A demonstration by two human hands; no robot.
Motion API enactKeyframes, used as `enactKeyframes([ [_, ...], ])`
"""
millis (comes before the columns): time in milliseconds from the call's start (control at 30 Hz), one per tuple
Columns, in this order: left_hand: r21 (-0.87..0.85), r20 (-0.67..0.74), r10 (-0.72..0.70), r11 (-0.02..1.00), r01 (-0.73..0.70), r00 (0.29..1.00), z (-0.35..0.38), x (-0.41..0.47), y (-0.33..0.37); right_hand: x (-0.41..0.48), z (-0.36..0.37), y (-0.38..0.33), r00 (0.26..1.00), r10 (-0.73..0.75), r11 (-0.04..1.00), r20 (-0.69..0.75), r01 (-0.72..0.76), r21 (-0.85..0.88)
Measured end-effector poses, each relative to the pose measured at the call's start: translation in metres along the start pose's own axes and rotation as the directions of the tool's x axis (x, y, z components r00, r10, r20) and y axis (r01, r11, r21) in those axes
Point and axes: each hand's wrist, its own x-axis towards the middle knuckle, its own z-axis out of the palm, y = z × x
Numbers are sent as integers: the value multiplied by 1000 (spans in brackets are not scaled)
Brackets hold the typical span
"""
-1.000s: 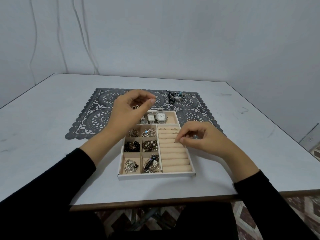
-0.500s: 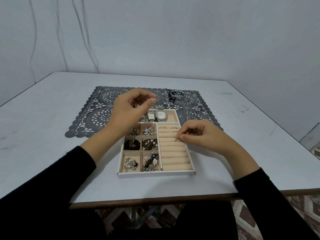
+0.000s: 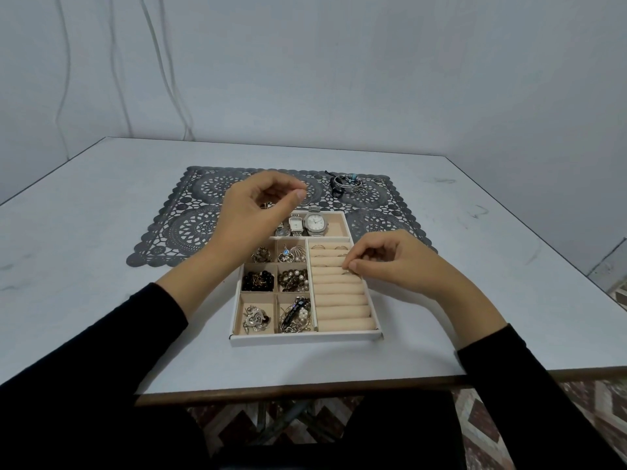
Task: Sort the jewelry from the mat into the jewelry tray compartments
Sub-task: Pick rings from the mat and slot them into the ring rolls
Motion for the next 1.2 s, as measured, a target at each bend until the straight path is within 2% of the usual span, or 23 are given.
enactKeyframes([
  [400,15,7,15,1000,-15,1000,1,-1,2,0,0,0,1000,-2,1000,-16,3,26],
  [467,19,15,19,1000,-19,1000,0,-2,4,-2,-1,-2,998,-1,996,-68,6,84],
  [567,23,36,35,999,-36,999,1,-5,6,-2,-5,-4,968,44,983,-247,2,182],
  [667,23,64,47,999,-49,997,2,-8,8,3,-8,7,882,36,998,-469,-8,61],
  [767,44,101,55,997,-60,993,4,-10,9,9,-7,23,820,17,976,-572,-138,-169],
  [833,62,125,61,996,-69,990,6,-11,10,13,-8,33,843,-2,916,-538,-215,-340],
  [900,77,152,59,995,-71,987,6,-13,12,15,-8,38,867,4,865,-498,-253,-434],
  [1100,134,296,97,981,-142,950,6,-19,13,15,-3,38,914,34,774,-403,-279,-568],
  [1200,179,392,106,965,-189,914,5,-21,12,14,-3,35,917,72,756,-393,-307,-578],
])
